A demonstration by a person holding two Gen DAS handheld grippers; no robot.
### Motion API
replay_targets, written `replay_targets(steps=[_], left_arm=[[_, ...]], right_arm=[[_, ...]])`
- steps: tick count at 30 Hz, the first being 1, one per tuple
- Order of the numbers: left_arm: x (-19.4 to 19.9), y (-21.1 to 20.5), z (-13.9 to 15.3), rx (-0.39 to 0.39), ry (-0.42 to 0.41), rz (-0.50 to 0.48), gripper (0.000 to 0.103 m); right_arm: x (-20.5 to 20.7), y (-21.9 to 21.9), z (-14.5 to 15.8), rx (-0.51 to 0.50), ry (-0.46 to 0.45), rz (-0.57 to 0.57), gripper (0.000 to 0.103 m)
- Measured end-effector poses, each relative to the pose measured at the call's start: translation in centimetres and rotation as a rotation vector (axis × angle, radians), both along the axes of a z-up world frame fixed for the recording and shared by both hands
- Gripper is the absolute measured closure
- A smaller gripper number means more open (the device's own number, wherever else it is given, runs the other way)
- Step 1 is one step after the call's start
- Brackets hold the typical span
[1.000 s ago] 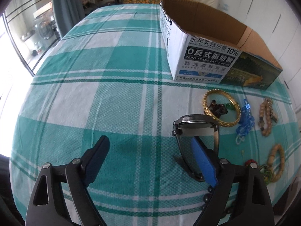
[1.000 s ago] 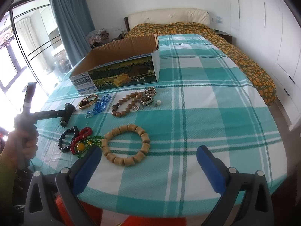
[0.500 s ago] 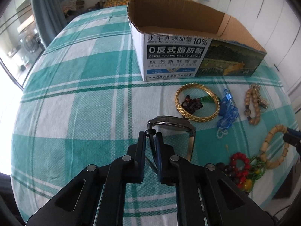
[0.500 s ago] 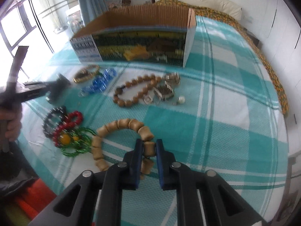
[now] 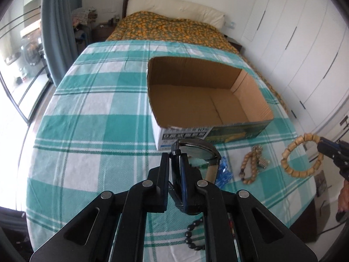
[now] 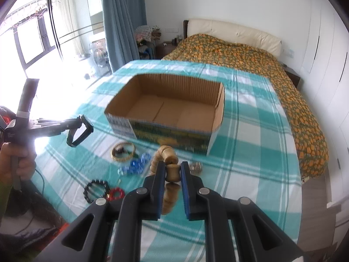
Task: Organize jewelry
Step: 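Carry both items into the cardboard box and open both tools, then withdraw both tools from the box back over the jewelry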
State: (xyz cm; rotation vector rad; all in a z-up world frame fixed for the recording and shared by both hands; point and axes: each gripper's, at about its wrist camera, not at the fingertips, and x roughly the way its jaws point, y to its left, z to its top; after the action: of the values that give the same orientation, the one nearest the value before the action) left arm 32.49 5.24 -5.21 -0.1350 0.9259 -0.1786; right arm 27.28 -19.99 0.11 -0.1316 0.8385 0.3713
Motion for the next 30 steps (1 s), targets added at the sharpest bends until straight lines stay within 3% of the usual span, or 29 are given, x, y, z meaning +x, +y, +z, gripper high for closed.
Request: replay_targets(steps=[5,9,17,21,23,24,25,26,30], left_arm=[[3.5,-1.0,2.2,0.014,-0.041,0.004,0.095],[7.1,-1.8,2.2,0.009,-0.036,0.01,0.095],[11.8,-3.7,-1.6,0.049,0.04,0.011,0.095],[12.9,-4.7,-3.9,0.13,0.059,0.008,0.088],[12.6,-5.2,-4.2,0.173,0.052,0.025,0.056],[12.0,-5.1,-3.9,0.175,0.029,0.033,0.047],[11.3,-5.0,-3.5,0.17,-0.002,0.04,0.033],[10.5,-4.9,-2.9,0.165,-0.035,0.044,0.025],[6.3,-4.3,-1.1,0.171,-0.144,0.019,0.014]], right_arm=[[3.7,1.7,2.8,0.051,-0.066,0.01,0.088],[8.0,2.9,2.9,0.093,-0.067,-0.004,0.088],[15.1,4.6,-1.8,0.123,0.048,-0.018,0.088],[16.5,4.2,-4.6,0.091,0.073,-0.056,0.084],[16.4,3.7,-5.4,0.069,0.067,-0.089,0.059],[15.9,3.2,-5.6,0.073,0.06,-0.101,0.05],[15.4,2.9,-5.6,0.076,0.056,-0.109,0.05],[14.7,2.6,-5.5,0.075,0.046,-0.111,0.05],[10.7,1.6,-4.7,0.056,-0.045,-0.107,0.048]])
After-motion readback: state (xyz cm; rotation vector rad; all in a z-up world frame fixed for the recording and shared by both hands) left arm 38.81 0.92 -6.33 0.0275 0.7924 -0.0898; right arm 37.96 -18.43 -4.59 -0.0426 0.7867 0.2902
